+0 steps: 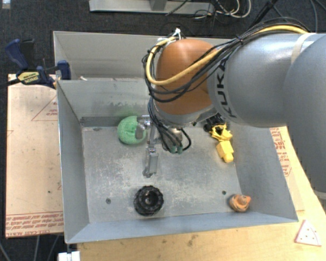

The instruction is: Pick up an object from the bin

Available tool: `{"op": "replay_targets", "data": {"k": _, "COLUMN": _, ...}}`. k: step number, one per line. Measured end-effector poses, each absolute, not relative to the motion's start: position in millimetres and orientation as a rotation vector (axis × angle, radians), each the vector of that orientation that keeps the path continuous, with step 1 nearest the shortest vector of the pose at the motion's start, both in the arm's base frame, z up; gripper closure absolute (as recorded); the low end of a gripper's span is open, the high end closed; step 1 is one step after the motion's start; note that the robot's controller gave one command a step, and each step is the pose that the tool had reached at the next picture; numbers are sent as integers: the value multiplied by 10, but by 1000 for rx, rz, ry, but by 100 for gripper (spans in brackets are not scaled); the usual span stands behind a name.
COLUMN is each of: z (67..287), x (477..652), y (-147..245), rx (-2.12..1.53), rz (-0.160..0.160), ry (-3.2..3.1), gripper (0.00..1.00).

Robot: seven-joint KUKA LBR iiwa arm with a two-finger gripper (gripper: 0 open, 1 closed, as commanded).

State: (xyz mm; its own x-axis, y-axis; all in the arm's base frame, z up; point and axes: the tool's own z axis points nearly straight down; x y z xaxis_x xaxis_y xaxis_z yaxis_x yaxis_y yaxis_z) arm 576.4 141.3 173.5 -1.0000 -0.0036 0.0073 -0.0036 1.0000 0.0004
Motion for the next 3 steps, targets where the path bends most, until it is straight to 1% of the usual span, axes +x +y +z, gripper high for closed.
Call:
{"op": "replay_targets", "data": {"k": 1, "z": 1784, "x": 5781, "y": 1407, "rx": 1, "rz": -2, "ry": -3142, "gripper": 0}}
{"op": "replay_targets", "data": {"k": 2, "z": 1648, "x": 5658, "y": 1339, "rx": 104, "rz": -5, "ry": -3149, "gripper": 0}}
{"op": "replay_targets", "data": {"k": 3, "z": 1102, "x": 5513, "y": 1246, "rx": 282, "rz": -2, "ry": -3131, "gripper": 0}}
